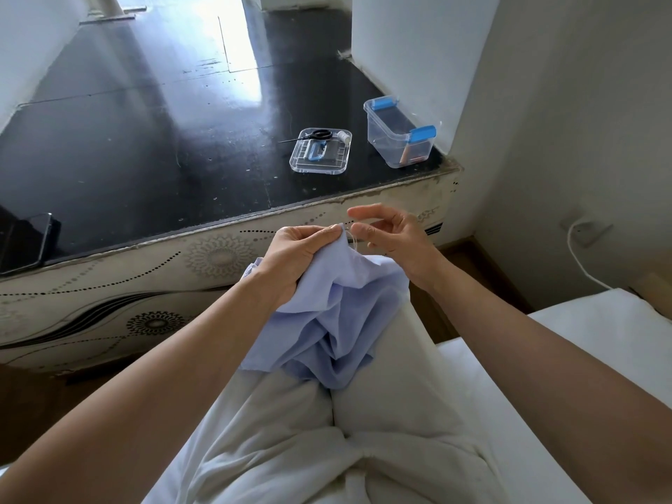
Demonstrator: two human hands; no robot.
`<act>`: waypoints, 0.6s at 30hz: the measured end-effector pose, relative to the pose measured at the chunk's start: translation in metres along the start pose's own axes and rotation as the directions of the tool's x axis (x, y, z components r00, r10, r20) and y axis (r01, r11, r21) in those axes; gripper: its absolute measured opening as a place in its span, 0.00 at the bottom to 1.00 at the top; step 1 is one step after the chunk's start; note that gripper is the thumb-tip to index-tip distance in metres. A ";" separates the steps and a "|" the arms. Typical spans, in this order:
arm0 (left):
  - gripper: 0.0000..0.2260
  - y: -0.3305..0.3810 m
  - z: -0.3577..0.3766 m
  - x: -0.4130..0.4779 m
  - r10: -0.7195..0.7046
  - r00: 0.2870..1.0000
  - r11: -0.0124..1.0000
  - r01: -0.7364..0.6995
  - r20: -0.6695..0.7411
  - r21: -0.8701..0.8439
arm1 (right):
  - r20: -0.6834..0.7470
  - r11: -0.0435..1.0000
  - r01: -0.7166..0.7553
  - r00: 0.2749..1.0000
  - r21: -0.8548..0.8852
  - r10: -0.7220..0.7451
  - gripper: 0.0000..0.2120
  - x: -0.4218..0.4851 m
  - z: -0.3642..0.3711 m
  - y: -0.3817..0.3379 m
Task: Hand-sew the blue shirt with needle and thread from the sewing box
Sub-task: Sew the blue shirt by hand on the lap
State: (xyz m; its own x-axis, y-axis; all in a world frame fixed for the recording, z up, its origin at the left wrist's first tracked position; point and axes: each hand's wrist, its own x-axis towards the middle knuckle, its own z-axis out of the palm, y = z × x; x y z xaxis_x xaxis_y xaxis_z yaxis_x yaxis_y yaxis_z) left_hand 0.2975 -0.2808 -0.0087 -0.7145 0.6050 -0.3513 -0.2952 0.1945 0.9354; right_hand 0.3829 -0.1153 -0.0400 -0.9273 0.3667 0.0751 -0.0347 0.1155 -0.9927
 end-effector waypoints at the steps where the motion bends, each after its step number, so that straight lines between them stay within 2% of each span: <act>1: 0.08 0.000 0.002 0.000 0.002 1.000 1.000 -0.002 -0.030 0.008 | -0.047 0.997 0.065 0.997 -0.042 -0.067 0.11 0.001 0.001 -0.001; 5: 0.07 0.003 0.009 0.000 0.018 0.996 0.998 -0.013 -0.086 0.061 | -0.035 0.924 0.315 0.943 -0.218 -0.330 0.05 0.005 0.008 -0.008; 11: 0.07 0.005 0.008 0.002 -0.023 0.995 0.995 0.032 -0.099 0.093 | 0.069 0.853 0.425 0.902 -0.302 -0.425 0.04 0.005 0.006 -0.004; 15: 0.05 0.004 0.009 0.005 -0.059 0.990 0.991 0.074 -0.124 0.114 | 0.059 0.668 0.542 0.797 -0.510 -0.601 0.13 0.009 0.015 0.005; 17: 0.05 0.002 0.008 0.008 -0.085 0.981 0.989 0.104 -0.175 0.103 | 0.041 0.604 0.588 0.734 -0.538 -0.677 0.12 0.008 0.020 0.001; 18: 0.05 0.000 0.007 0.009 -0.093 0.973 0.990 0.112 -0.210 0.081 | 0.036 0.604 0.608 0.720 -0.515 -0.693 0.10 0.009 0.022 -0.003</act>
State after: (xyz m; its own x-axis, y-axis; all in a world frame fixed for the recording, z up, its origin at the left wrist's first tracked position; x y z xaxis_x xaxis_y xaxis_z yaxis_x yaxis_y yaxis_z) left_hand 0.2959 -0.2697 -0.0112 -0.8011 0.4089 -0.4372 -0.3211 0.3228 0.8903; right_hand 0.3667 -0.1332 -0.0382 -0.6566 0.1507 0.7390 -0.3929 0.7681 -0.5057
